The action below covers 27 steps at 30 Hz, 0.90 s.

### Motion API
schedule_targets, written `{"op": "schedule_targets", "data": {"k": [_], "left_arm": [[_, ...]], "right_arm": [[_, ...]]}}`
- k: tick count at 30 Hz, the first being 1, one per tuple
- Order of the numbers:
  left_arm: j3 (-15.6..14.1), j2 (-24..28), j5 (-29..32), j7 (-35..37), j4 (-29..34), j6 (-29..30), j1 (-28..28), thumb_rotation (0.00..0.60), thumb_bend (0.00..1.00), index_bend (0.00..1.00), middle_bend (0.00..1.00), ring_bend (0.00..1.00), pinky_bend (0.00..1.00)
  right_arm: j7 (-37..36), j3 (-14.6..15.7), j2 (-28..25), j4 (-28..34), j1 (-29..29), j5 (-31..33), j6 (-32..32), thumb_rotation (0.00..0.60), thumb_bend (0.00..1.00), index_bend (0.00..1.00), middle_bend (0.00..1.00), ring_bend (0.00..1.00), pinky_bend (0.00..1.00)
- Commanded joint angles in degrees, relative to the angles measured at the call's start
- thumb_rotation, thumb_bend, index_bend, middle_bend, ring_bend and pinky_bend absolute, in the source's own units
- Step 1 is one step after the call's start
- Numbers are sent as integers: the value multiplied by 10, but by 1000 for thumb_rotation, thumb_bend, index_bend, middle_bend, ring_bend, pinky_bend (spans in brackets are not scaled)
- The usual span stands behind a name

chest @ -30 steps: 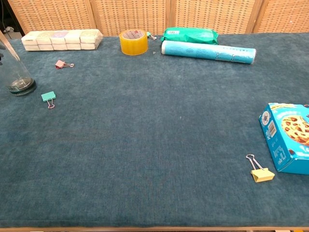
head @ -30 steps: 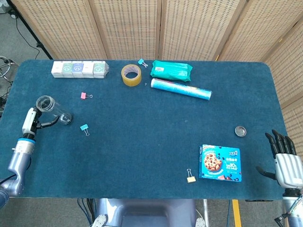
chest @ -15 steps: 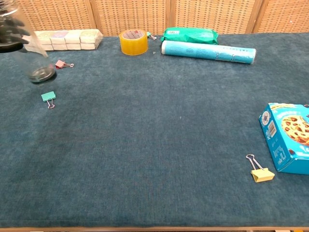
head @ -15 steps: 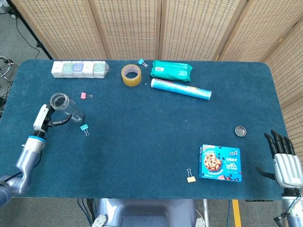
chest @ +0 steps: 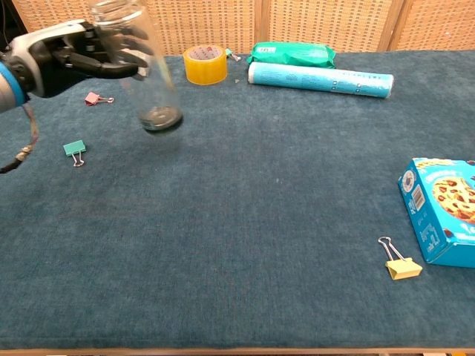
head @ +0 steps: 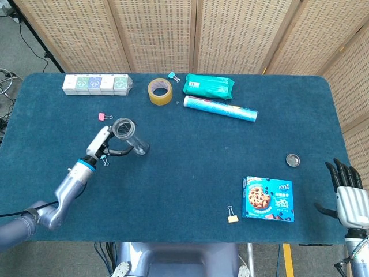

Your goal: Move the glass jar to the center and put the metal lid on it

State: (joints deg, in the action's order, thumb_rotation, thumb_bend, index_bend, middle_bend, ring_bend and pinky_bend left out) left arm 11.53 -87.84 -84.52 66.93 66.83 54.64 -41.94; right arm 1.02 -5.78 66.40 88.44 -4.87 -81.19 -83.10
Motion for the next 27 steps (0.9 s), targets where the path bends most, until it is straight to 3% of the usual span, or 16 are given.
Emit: {"op": "schedule_targets", "data": {"k": [1, 14, 27], "left_arm": [[-3, -7, -7, -8, 22, -5, -12, 600, 345, 374, 273, 235, 254], [-45, -5, -45, -14, 95, -3, -25, 600, 341, 373, 272, 234, 254], [-58, -30, -43, -26, 76, 3, -32, 600, 334, 373, 273, 232, 254]], "right_arm": [[-3, 0, -1, 1, 1, 1, 0, 600, 0, 0, 0, 0, 0], [-3, 2, 2, -3, 2, -2, -1, 600, 0, 0, 0, 0, 0], [0, 1, 3, -4, 0, 1, 5, 600, 0, 0, 0, 0, 0]]}}
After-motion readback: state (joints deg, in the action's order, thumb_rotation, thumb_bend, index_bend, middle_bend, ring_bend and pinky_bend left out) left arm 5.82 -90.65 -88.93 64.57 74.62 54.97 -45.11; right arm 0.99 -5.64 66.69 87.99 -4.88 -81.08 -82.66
